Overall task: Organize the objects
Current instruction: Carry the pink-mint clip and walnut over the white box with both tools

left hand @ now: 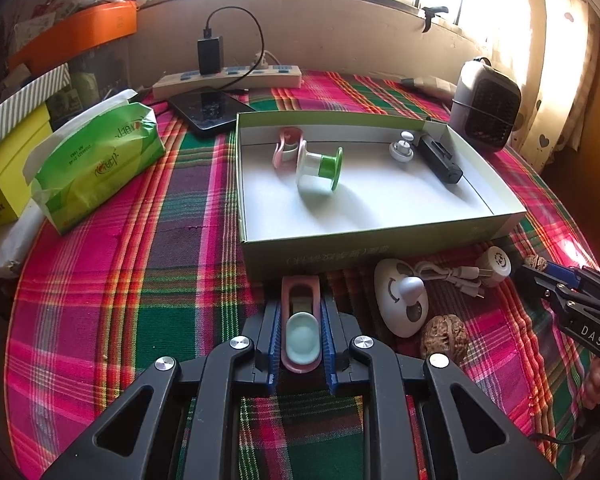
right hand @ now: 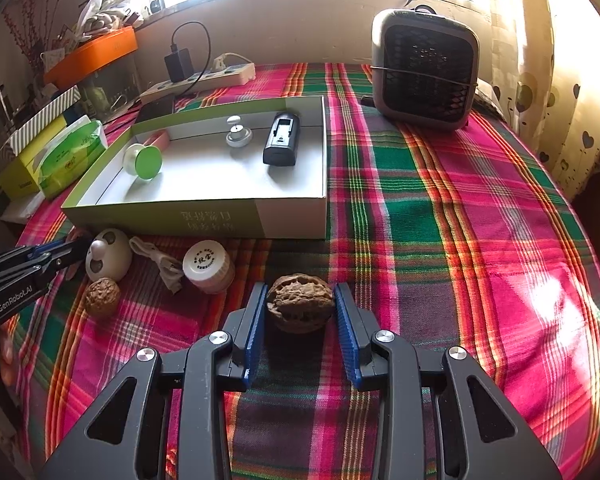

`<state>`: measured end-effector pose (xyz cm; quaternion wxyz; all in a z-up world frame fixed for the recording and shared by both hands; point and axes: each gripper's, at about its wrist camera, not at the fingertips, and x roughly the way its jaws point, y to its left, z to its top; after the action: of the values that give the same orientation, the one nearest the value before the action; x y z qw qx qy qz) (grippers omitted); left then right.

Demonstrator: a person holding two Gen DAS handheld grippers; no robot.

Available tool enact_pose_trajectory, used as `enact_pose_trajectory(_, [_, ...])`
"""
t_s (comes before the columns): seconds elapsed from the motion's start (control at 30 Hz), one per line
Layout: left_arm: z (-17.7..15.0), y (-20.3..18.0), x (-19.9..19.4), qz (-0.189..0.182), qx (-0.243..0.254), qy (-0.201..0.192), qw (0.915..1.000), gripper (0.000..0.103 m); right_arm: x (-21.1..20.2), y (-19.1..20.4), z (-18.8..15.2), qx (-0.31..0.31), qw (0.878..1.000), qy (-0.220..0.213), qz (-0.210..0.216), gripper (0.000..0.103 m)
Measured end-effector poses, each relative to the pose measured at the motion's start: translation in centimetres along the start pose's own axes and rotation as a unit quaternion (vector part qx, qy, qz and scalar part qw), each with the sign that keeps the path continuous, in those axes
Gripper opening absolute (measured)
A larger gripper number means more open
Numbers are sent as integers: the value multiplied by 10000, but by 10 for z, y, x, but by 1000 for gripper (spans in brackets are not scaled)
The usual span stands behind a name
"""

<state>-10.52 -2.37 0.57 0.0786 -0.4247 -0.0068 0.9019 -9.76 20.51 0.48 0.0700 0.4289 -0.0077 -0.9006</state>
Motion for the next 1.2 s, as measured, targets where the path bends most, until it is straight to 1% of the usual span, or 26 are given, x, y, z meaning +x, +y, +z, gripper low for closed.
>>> enact_pose_trajectory(0.37, [5, -1, -15, -103, 15, -121, 9999, 16, -9, 4, 4, -36, 9998, -162, 85, 35])
enact_pose_trajectory(0.57, [15, -3, -21, -163, 18, -212, 9996, 16, -16, 11, 15, -177, 9993, -282, 144, 35])
enact_pose_trajectory(0.9, [35, -6, -16, -254, -3, -249, 9994, 16, -16, 31, 53, -507, 9969, -503, 335, 35])
enact_pose_trajectory(1.2, [52, -3, 0, -249, -61, -210, 9995, 16, 9, 52, 90, -697, 9949, -472, 560, 35])
